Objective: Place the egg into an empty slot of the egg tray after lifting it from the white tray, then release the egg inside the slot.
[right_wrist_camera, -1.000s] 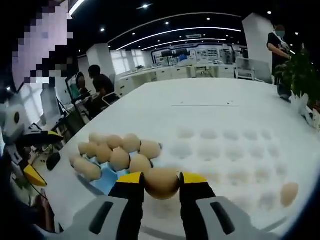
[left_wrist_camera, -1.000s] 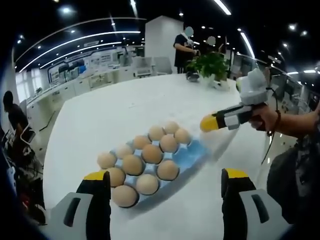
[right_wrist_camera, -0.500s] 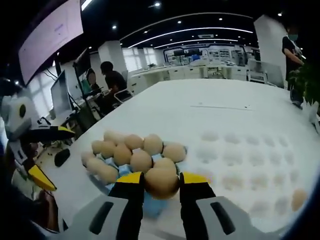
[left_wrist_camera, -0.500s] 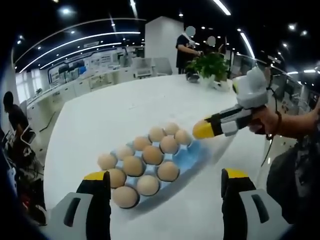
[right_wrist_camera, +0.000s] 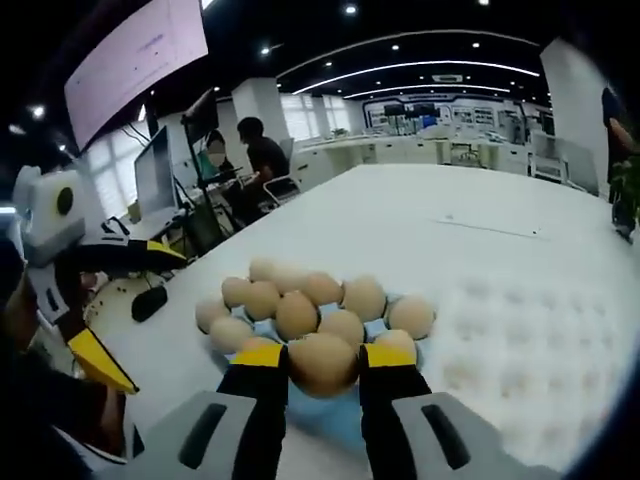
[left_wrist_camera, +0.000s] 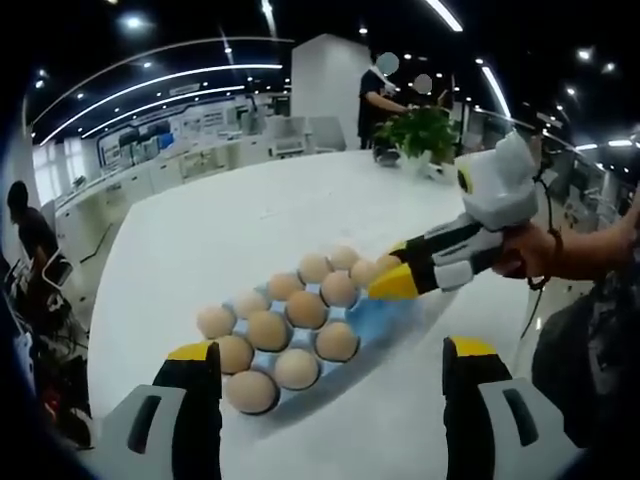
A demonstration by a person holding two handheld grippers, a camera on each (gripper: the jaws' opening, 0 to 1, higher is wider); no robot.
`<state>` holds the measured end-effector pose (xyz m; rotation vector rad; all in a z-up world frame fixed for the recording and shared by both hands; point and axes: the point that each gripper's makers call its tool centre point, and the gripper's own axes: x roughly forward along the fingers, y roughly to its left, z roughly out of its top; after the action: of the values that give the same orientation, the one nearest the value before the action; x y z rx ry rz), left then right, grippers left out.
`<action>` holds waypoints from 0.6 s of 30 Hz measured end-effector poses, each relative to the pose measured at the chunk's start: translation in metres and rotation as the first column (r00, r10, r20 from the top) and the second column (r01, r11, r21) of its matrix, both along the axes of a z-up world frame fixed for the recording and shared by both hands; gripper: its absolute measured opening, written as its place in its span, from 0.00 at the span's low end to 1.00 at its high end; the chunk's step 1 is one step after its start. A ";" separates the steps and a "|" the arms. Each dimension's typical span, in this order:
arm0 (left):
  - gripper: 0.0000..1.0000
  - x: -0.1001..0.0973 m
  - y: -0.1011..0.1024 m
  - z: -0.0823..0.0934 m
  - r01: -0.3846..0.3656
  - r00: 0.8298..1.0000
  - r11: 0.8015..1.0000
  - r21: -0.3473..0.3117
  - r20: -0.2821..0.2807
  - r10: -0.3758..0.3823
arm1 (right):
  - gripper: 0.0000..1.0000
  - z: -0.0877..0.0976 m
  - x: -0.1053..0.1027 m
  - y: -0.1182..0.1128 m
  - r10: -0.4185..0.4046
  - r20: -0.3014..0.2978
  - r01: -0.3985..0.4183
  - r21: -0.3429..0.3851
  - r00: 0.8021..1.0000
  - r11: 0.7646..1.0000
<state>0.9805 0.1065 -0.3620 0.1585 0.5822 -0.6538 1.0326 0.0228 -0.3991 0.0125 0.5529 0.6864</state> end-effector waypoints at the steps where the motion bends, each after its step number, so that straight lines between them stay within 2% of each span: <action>1: 0.93 0.000 0.000 0.000 0.000 1.000 1.000 0.000 0.000 0.000 | 0.28 0.000 0.000 0.001 0.006 0.001 -0.006 0.000 1.000 1.000; 9: 0.93 0.000 0.003 0.001 -0.010 1.000 1.000 -0.004 0.002 0.010 | 0.28 -0.015 -0.008 0.014 0.062 0.008 -0.062 -0.017 0.998 0.998; 18: 0.93 0.001 0.004 0.003 -0.011 1.000 1.000 -0.009 0.005 0.011 | 0.28 -0.026 -0.011 0.014 0.085 0.029 -0.084 -0.034 0.996 0.996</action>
<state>0.9819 0.1102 -0.3592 0.1481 0.5745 -0.6452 1.0211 0.0367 -0.4254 -0.0518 0.5371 0.7583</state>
